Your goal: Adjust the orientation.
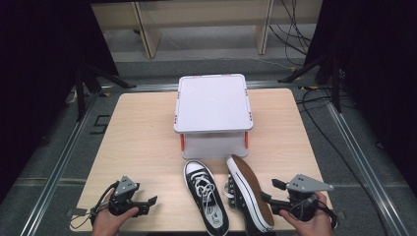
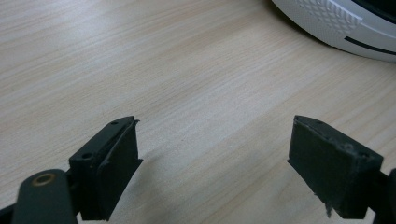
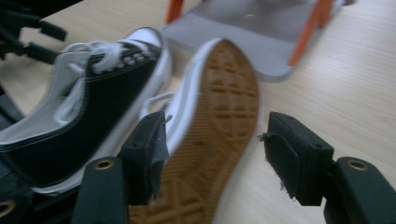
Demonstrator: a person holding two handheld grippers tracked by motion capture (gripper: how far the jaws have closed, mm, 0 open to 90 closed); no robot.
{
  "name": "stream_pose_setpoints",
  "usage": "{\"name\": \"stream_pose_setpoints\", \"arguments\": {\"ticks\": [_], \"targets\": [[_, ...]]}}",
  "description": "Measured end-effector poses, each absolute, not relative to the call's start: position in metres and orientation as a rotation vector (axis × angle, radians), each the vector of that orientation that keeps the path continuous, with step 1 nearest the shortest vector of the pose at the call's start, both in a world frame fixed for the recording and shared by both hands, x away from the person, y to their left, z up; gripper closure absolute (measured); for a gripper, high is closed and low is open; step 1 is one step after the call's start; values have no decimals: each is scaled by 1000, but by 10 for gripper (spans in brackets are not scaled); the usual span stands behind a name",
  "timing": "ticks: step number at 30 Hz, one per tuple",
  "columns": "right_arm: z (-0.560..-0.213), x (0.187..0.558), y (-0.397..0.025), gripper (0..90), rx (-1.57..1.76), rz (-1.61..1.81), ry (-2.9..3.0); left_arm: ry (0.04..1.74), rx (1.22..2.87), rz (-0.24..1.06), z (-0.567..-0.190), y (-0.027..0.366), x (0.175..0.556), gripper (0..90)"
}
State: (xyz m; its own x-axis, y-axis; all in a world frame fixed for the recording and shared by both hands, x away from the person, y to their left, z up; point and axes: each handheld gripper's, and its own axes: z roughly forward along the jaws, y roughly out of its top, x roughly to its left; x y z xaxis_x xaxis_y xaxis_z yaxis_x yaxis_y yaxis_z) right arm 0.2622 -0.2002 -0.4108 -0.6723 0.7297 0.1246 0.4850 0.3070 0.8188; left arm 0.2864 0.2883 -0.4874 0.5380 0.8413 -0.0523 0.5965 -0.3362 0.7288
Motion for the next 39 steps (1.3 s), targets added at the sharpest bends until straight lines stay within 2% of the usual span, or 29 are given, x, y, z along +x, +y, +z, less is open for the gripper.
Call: {"name": "stream_pose_setpoints", "arguments": {"ticks": [9,22,34,39], "targets": [[-414,261,-164,483,987,1295,2450,1155,2063,436,-488,288,287,156],[-423,272,-128,484,900,1137,2585,1159,2064,436,-487,288,287,156],[-421,273,-141,539,923,1089,2570,1159,2059,436,-487,288,286,155],[-417,273,-152,609,955,1080,2538,1155,2060,436,-486,288,286,156]]}}
